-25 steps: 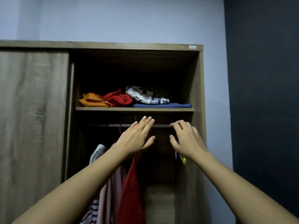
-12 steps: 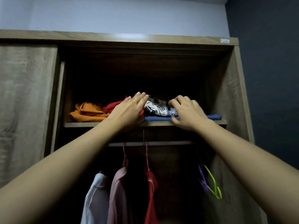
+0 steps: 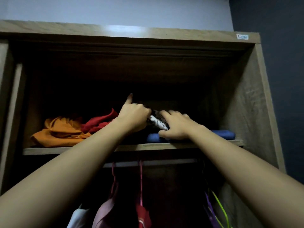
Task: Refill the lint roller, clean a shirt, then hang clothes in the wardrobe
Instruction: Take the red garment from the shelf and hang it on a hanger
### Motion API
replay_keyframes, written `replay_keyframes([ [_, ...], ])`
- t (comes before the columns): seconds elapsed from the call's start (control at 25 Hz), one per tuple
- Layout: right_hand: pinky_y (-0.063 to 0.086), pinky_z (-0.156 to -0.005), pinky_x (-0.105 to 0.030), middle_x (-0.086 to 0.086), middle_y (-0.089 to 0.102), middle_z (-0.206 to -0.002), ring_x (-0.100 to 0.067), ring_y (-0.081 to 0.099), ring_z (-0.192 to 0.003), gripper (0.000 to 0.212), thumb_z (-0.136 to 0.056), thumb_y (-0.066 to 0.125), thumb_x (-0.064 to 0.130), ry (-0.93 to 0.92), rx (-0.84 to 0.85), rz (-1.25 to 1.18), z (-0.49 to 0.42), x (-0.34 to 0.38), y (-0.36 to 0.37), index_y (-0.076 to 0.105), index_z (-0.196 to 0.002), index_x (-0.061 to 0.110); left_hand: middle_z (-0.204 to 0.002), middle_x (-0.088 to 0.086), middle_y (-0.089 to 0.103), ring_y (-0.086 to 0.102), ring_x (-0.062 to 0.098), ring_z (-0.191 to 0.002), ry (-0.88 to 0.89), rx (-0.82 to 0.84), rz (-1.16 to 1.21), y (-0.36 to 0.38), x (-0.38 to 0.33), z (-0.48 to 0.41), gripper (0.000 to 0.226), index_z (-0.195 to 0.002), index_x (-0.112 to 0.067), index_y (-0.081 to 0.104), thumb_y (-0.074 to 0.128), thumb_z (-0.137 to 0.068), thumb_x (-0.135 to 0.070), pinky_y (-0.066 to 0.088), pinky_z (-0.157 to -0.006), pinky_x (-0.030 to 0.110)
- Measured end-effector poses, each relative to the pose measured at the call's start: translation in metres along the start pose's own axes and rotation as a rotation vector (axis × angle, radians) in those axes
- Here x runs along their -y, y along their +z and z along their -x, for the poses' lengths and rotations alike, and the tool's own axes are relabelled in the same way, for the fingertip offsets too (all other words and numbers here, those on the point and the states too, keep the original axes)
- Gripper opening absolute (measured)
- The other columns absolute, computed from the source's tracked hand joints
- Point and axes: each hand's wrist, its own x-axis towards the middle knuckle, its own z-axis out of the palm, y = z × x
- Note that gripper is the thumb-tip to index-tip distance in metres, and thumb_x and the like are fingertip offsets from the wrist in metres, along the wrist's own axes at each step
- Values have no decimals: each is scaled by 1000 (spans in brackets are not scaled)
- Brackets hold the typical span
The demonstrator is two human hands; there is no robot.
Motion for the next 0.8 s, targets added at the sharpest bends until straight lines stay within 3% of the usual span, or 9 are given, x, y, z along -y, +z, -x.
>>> replay_keyframes([
  [0.08,38,-98,-51,-14,47,-133,-36,45,-123,74,-76,59,44,63,-12,-74,-2,-8,4,25,-139,24,-111,9,67,61,30,-108,-65,-76,48,-6,-1,-4,28,-114,-20,56,47,-91,-32,13,-113,52],
  [0.2,48,-91,-47,-19,55,-124,-39,54,-112,58,-80,57,23,120,-38,-103,3,-34,7,33,-133,27,-108,11,66,62,33,-104,-54,-66,25,-9,-7,-8,25,-115,-16,54,43,-92,-18,22,-110,52],
  [0.36,47,-83,-42,-13,56,-123,-37,56,-111,46,-91,45,17,0,-21,330,15,-78,-13,36,-134,30,-111,13,66,63,35,-103,47,-100,30,-4,-37,-20,24,-115,-13,49,39,-93,-11,35,-101,47],
  [0.44,47,-79,-40,-8,57,-124,-34,57,-112,44,-92,42,16,-10,-6,531,25,-100,-29,35,-133,31,-115,13,63,62,37,-103,108,-112,123,3,-64,-25,23,-116,-12,45,39,-94,-15,44,-84,43],
  [0.56,47,-78,-40,-4,56,-127,-30,58,-112,41,-95,38,16,0,46,659,43,-118,-39,34,-133,31,-120,11,59,60,38,-103,181,-135,203,7,-86,-30,23,-118,-15,43,38,-97,-20,38,-67,38],
  [0.68,47,-84,-42,-7,51,-131,-32,55,-115,48,-93,39,11,7,84,580,52,-115,-20,28,-138,26,-123,4,58,61,34,-104,229,-170,128,10,-71,-32,29,-126,-22,41,38,-97,-24,38,-66,35],
  [0.8,40,-102,-38,-9,39,-145,-30,43,-129,72,-83,49,9,53,298,366,53,-113,-17,19,-146,26,-134,0,55,57,27,-114,287,81,387,14,-48,-24,45,-139,-37,35,43,-95,-43,42,-85,30],
])
